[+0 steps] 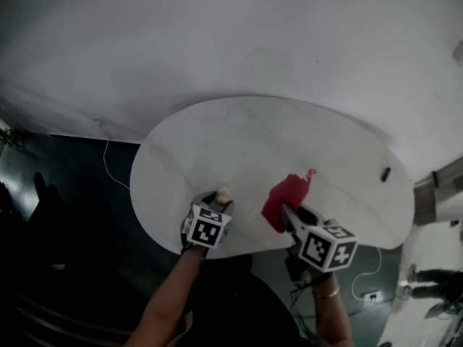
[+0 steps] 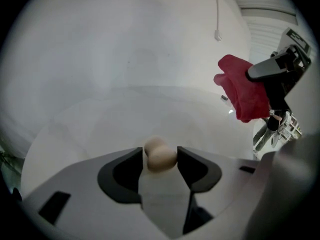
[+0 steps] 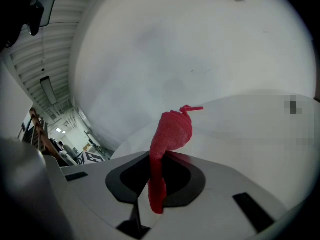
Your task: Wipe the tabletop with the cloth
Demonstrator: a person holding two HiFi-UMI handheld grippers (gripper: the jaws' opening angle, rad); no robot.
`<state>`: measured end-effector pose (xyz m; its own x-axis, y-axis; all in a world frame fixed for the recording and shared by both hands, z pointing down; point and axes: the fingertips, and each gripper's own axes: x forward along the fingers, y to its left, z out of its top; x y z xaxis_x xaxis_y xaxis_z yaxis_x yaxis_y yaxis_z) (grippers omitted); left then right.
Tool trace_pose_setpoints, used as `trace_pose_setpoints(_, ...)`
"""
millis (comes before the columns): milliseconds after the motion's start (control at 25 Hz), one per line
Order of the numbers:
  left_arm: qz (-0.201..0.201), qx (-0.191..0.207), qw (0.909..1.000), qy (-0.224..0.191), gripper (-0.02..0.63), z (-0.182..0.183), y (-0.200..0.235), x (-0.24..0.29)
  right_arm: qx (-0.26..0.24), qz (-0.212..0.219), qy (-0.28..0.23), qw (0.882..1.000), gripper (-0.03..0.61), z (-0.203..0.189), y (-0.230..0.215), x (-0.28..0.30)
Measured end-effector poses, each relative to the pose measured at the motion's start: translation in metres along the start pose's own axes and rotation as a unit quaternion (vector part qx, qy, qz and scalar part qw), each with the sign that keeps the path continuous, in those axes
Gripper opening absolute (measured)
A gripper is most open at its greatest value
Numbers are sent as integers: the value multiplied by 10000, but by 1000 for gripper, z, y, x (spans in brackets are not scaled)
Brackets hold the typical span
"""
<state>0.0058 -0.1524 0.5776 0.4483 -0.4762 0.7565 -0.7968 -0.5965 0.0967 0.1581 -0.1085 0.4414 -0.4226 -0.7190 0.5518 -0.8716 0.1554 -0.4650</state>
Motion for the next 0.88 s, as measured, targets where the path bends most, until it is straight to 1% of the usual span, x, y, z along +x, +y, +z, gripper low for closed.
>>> trace_pose_setpoints(40, -5, 12, 10000, 7, 204, 0, 0, 0, -6, 9, 4, 10000, 51, 0, 1, 0)
trace_pose_setpoints(160, 47, -30, 9999, -121, 210, 2, 0, -7, -28, 55, -3, 10000, 51, 1, 4, 0)
trace_pose_setpoints(360, 203, -121, 9984, -506, 209, 13, -4, -28, -111, 139, -28, 9998, 51, 1, 9, -3)
trace_pose_setpoints(520, 350, -286, 9949, -901, 201, 24, -2, -50, -184, 244, -51, 9995, 51, 2, 14, -3)
trace_pose_setpoints(720, 574, -425, 9894, -1264, 121, 34, 0, -80, -386, 381, -263, 9982, 51, 8, 25, -7)
trace_pose_setpoints(880, 720, -505, 9828, -1623, 67, 50, 3, -107, -602, 443, -501, 9959, 51, 17, 33, -11)
